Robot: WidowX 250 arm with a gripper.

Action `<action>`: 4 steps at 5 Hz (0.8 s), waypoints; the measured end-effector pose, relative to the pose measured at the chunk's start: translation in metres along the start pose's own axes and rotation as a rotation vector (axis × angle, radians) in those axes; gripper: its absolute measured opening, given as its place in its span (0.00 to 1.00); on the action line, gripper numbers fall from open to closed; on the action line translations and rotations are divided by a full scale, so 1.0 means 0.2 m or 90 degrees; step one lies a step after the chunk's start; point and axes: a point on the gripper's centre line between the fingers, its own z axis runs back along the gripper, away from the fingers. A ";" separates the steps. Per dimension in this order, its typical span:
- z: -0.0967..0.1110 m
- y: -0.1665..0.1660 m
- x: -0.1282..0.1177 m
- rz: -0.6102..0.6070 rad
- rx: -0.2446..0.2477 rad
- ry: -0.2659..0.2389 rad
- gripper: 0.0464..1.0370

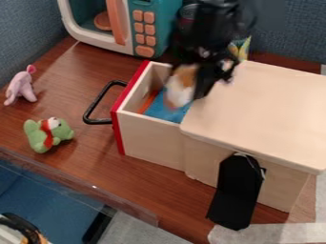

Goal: Put the white and brown doll in the drawer

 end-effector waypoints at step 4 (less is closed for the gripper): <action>-0.12 0.22 -0.03 0.046 0.028 -0.223 0.42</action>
